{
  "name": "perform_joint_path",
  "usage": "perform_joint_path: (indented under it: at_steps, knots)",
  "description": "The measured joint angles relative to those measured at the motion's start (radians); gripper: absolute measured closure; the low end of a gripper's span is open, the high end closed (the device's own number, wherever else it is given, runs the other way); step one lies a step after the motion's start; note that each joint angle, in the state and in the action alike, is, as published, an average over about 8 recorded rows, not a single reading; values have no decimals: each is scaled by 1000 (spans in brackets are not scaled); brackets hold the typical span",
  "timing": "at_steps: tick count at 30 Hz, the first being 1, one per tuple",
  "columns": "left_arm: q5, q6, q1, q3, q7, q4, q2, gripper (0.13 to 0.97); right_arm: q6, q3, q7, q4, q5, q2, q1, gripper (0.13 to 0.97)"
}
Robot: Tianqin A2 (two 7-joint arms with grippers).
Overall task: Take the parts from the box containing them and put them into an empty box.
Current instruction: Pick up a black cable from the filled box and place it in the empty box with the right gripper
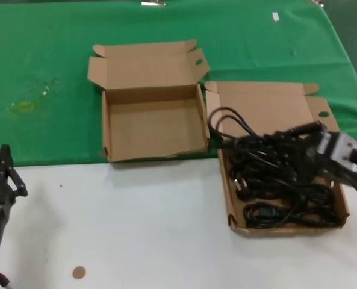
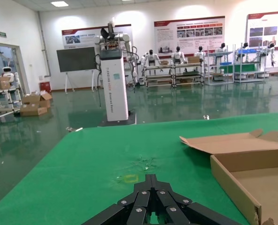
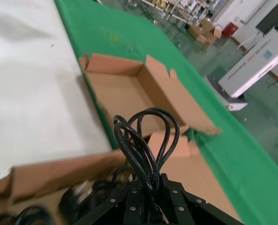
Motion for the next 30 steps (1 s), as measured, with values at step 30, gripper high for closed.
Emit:
perform_joint_path:
  at_steps: [30]
  knots:
    - [0,0,0,0,0,0,0,953,-112,-233,43,-385,-360,-518,528,886]
